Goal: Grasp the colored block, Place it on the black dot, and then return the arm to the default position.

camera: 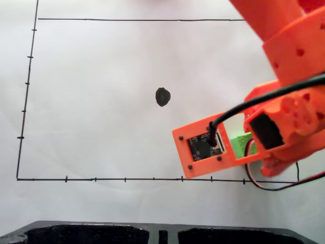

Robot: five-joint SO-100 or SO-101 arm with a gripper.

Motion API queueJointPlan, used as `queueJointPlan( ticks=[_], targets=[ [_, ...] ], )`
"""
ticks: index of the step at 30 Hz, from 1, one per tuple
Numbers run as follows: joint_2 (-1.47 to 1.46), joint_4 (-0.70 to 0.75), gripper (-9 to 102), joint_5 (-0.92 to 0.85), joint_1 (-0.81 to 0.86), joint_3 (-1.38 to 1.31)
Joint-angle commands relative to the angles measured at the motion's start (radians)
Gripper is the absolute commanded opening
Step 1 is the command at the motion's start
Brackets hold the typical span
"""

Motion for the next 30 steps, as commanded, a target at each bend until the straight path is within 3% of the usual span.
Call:
queueJointPlan(
  ticks=[1,6,15,30],
  targets=[
    [0.018,0.002,17,-0.009,0.008,-0.038],
    [0.018,0.002,10,-0.025,0.014,-0.038],
    [0.1,0.052,10,-0.023,0.018,-0.012],
    [0.655,0.006,10,-0.176,0.232,0.63]
  ],
)
